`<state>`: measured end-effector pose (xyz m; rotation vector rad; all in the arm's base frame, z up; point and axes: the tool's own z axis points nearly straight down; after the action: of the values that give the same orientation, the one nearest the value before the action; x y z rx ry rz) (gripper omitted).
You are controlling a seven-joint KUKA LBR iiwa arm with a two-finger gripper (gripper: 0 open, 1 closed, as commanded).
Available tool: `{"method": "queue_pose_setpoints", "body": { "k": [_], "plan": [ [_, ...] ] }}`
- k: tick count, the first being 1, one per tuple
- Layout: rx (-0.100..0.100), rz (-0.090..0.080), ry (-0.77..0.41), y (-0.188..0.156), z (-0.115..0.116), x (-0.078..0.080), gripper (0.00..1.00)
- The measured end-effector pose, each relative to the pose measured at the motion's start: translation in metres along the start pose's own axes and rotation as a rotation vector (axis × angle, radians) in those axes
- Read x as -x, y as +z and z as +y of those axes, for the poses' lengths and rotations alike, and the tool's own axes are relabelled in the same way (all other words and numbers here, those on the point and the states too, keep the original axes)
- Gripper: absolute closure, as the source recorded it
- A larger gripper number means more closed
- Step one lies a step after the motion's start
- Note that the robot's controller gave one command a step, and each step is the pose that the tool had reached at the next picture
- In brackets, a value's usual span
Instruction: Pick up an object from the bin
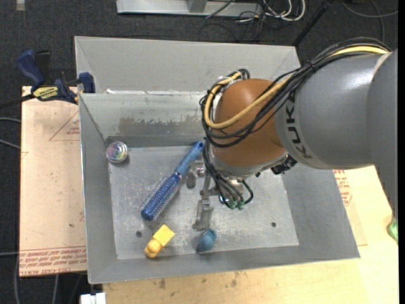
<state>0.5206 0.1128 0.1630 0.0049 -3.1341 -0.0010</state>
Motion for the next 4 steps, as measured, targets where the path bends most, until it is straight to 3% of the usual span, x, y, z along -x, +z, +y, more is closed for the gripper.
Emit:
{"method": "queue_pose_setpoints", "body": {
  "k": [1, 2, 3, 4],
  "plan": [
    [0.004, -0.01, -0.061, 0.09, 0.082, 0.021, 0.0],
    [0.001, -0.007, -0.052, 0.088, 0.077, 0.021, 1.0],
    [0.001, -0.012, -0.058, -0.014, 0.057, -0.011, 1.0],
    [0.004, -0.015, -0.056, -0.073, 0.076, -0.021, 1.0]
  ]
}}
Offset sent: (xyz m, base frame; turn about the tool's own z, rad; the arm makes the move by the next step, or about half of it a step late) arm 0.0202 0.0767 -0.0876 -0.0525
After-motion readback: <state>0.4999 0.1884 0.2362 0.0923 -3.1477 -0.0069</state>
